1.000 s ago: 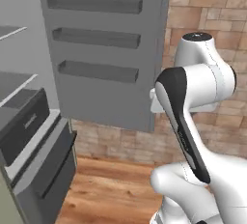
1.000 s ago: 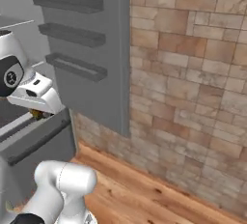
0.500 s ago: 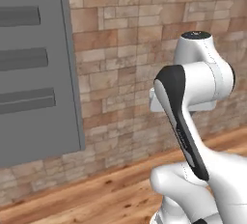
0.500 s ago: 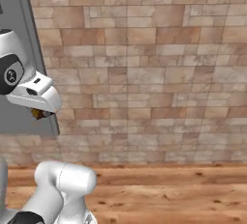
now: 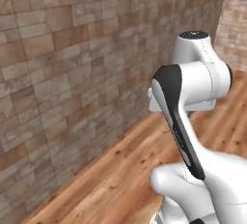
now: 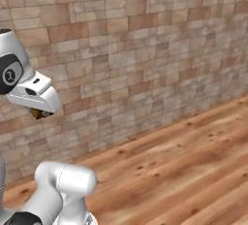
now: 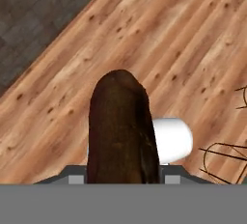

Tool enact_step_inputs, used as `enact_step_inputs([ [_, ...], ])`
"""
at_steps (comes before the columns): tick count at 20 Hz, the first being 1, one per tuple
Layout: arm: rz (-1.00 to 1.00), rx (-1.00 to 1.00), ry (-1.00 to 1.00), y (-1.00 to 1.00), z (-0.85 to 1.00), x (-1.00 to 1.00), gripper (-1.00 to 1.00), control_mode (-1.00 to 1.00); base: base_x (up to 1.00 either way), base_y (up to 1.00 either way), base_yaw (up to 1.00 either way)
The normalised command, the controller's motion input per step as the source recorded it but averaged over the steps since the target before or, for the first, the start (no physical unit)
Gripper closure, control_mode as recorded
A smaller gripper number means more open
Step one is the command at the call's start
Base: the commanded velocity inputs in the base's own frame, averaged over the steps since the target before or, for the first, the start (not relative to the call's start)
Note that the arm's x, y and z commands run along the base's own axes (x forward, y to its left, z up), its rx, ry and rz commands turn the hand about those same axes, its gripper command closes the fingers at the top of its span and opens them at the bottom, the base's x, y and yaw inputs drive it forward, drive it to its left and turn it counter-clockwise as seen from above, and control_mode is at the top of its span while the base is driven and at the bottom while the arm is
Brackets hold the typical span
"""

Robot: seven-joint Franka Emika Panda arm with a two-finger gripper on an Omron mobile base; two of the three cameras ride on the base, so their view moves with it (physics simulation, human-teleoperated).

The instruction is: Place the cold items (sweet potato and tangerine) from the fridge in one tupperware on the dining counter. Place the warm items (kebab skewer and hot dog) in the stove area in another tupperware.

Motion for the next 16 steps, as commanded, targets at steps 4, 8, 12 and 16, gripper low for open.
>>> enact_step_inputs([
  [4,0.0,0.0,0.0,0.0,0.0,0.0,1.0,1.0,0.0,-1.0,-0.62],
  [8,0.0,0.0,0.0,0.0,0.0,0.0,1.0,1.0,0.0,-0.86,-0.71],
  [12,0.0,0.0,0.0,0.0,0.0,0.0,1.0,1.0,0.0,-0.64,-0.79],
  [16,0.0,0.0,0.0,0.0,0.0,0.0,1.0,1.0,0.0,-0.21,-0.78],
])
